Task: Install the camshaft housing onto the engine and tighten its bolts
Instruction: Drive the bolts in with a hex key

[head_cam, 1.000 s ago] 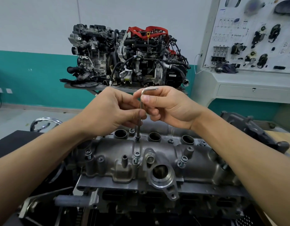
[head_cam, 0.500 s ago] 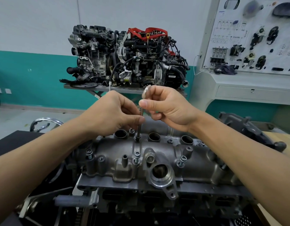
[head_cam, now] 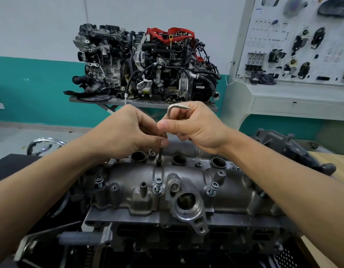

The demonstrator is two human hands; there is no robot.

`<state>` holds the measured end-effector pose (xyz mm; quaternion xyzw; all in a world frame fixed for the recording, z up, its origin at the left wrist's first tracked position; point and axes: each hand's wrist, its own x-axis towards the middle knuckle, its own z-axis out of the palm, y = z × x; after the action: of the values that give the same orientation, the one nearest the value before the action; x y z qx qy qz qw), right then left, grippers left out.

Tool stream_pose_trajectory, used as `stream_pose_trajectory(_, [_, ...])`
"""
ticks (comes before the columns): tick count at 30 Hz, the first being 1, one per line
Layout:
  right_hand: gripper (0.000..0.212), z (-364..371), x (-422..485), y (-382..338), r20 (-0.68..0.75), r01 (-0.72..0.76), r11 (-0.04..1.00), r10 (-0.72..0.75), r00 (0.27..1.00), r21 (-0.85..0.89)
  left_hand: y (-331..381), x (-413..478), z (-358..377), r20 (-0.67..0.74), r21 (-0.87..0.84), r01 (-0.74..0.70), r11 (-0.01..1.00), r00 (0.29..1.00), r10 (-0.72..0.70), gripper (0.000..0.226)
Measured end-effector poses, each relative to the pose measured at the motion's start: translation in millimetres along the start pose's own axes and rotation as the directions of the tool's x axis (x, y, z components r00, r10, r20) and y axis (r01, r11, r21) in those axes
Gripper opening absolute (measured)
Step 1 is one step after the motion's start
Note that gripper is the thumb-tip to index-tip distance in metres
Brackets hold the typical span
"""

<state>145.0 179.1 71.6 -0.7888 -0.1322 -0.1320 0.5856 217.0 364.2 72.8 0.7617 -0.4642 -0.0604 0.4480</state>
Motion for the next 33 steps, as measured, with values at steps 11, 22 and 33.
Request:
stream_pose_trajectory(11, [0.012, 1.3, -4.0, -4.9, 0.037, 0.027, 0.999, -0.026, 0.999, -0.046, 3.1, -0.1, 0.6, 0.12, 0.064, -0.002, 0.998, 0.993, -0.006, 0.007])
stream_pose_trajectory(22, [0.017, -0.1, -6.1, -3.3, 0.09, -0.02, 1.0, 0.022, 0.996, -0.021, 1.2, 0.8, -2.0, 0.137, 0.109, -0.001, 0.994, 0.99, -0.014, 0.017])
stream_pose_trajectory(33, [0.009, -0.6, -4.2, -1.4, 0.068, -0.027, 0.999, 0.025, 0.997, 0.028, 1.1, -0.6, -0.1, 0.073, 0.113, -0.007, 0.994, 0.997, -0.001, 0.009])
